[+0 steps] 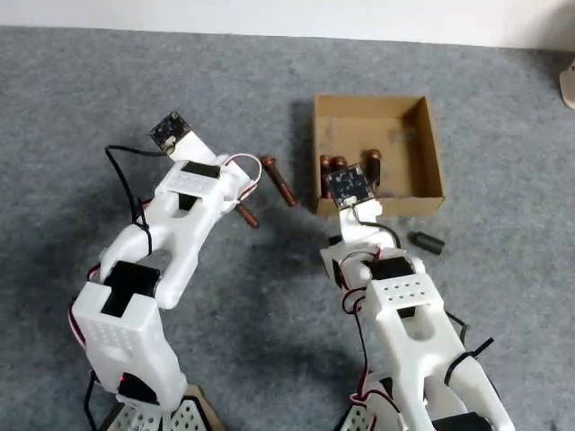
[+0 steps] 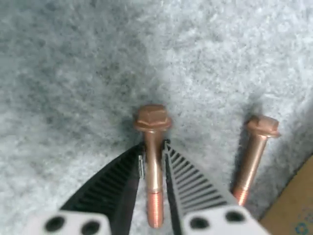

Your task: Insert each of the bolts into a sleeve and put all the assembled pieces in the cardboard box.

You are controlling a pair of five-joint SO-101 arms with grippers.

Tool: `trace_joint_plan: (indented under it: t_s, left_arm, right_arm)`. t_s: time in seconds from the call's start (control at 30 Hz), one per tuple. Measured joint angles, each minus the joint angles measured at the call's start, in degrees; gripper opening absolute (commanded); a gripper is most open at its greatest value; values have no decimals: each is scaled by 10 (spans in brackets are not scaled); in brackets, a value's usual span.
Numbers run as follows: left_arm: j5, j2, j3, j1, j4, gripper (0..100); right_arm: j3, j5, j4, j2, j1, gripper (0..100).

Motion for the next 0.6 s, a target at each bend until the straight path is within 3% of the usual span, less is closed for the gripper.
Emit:
trace_joint_plan:
  t_s: [0.2, 0.43, 0.6]
  left_arm:
    - [-3, -26, 22, 2, 0, 6]
    - [-146, -159, 121, 44, -3, 6]
    - [-189, -239, 188, 54, -76, 6]
  right_arm:
    - [45, 0, 0, -84, 0, 5]
    - [167, 0, 0, -329, 0, 5]
    - [240, -16, 0, -491, 0, 5]
